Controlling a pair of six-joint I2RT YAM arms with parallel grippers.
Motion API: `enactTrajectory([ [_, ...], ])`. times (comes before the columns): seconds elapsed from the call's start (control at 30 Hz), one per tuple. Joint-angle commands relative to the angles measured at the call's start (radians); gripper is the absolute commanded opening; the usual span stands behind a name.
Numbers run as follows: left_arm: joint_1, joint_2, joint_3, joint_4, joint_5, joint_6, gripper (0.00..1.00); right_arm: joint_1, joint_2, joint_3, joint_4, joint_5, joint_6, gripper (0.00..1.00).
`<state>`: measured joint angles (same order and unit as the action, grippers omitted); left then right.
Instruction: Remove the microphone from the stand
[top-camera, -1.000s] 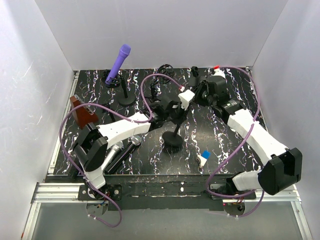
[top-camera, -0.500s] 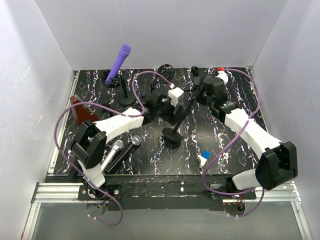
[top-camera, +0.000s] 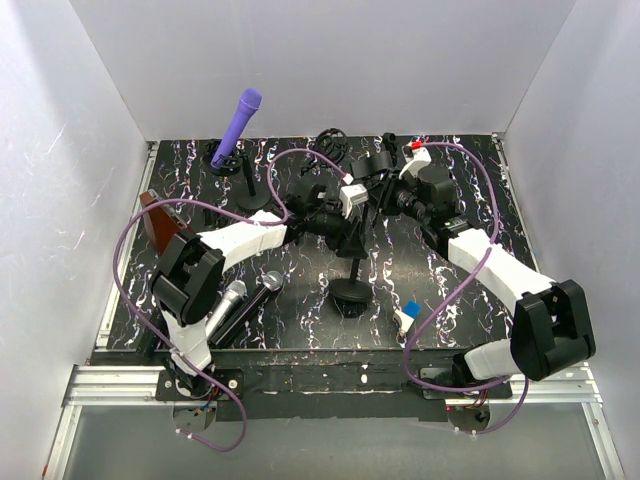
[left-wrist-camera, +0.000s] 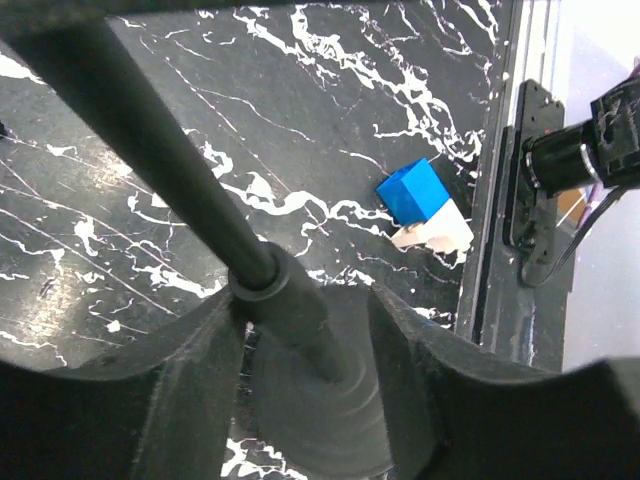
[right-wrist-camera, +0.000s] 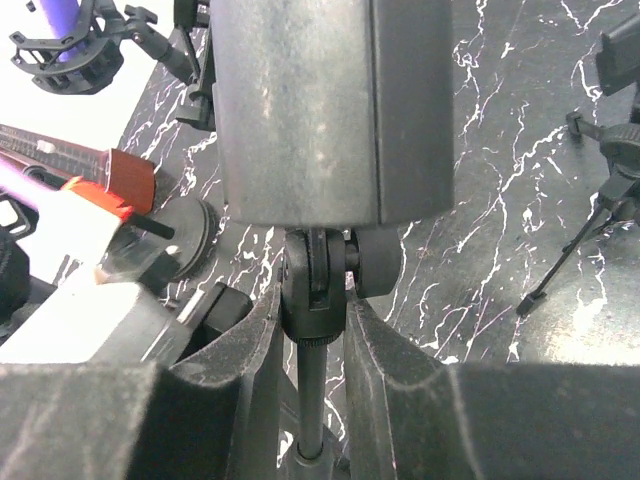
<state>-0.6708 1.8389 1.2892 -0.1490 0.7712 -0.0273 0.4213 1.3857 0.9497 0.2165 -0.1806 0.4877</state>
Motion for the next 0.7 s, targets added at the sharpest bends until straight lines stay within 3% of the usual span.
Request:
enactTrajectory([
  [0.0, -0.022, 0.008, 0.041, 0.005, 0.071, 0.023, 0.39, 0.005, -0.03, -0.006, 0.011, -0.036, -0.054, 0.01],
  [0.03, -0.03, 0.011, 0.047, -0.012, 0.051, 0.062, 0.24, 0.005, -0.031, 0.0, 0.003, -0.024, -0.049, 0.01],
  [0.07, -0.039, 0.008, 0.05, -0.023, 0.004, 0.069, 0.0, 0.005, -0.033, 0.009, -0.012, 0.005, -0.037, 0.01],
  [0.2, -0.088, -0.033, 0.067, -0.012, -0.336, -0.034, 0.0, 0.008, -0.05, 0.084, -0.182, 0.212, 0.046, 0.01],
  [0.3, -0.211, -0.064, 0.12, -0.02, -1.034, -0.083, 0.0, 0.04, -0.056, 0.202, -0.462, 0.514, 0.196, 0.01],
  [0.33, -0.239, -0.061, 0.133, 0.0, -1.204, -0.074, 0.0, 0.046, -0.05, 0.233, -0.527, 0.567, 0.251, 0.01],
  [0.47, -0.254, -0.014, 0.177, -0.03, -1.211, -0.06, 0.0, 0.074, -0.036, 0.281, -0.601, 0.593, 0.322, 0.01],
  [0.67, -0.237, -0.043, 0.116, -0.024, -1.118, -0.019, 0.0, 0.067, -0.028, 0.227, -0.496, 0.573, 0.249, 0.01],
])
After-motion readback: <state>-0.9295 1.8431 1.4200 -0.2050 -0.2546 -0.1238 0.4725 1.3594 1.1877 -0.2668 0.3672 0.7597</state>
